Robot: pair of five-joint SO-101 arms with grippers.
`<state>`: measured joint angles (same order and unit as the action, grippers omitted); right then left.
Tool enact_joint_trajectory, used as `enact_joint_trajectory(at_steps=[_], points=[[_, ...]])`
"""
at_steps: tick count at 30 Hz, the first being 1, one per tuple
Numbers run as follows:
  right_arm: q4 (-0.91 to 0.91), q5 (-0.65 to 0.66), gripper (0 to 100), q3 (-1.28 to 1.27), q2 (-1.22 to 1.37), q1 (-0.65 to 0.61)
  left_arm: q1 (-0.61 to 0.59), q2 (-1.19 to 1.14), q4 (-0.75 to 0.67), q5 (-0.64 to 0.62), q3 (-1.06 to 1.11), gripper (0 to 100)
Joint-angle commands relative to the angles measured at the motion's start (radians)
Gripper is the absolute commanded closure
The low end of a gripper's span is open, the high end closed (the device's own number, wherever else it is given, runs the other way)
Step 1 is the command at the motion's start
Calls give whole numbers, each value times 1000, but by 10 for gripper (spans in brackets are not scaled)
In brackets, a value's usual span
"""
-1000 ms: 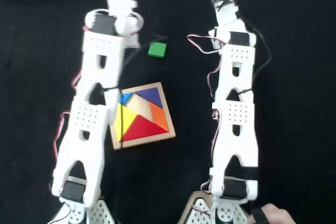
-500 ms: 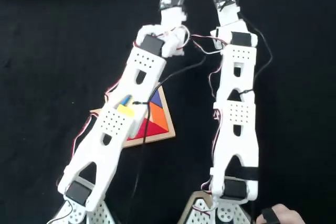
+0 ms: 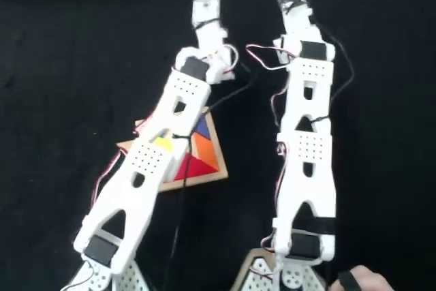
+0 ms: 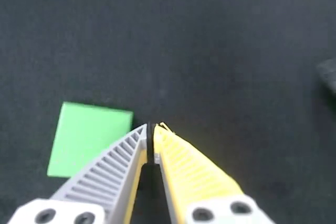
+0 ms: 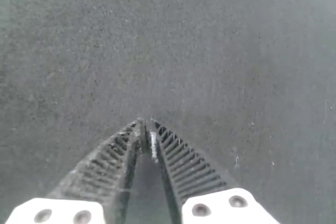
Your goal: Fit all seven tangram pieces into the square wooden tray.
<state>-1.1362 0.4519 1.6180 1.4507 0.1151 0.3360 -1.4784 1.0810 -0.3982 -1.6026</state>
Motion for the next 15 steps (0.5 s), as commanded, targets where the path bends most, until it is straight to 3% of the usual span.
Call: enact_joint_trajectory(at_steps=[1, 8, 15], points=[[17, -3, 987, 54, -22, 15, -13, -21, -52, -31, 5, 972], [15, -3, 987, 54, -22, 15, -16, -31, -28, -12, 5, 972], [17, -3, 987, 54, -22, 17, -1, -15, 239, -78, -65, 971]])
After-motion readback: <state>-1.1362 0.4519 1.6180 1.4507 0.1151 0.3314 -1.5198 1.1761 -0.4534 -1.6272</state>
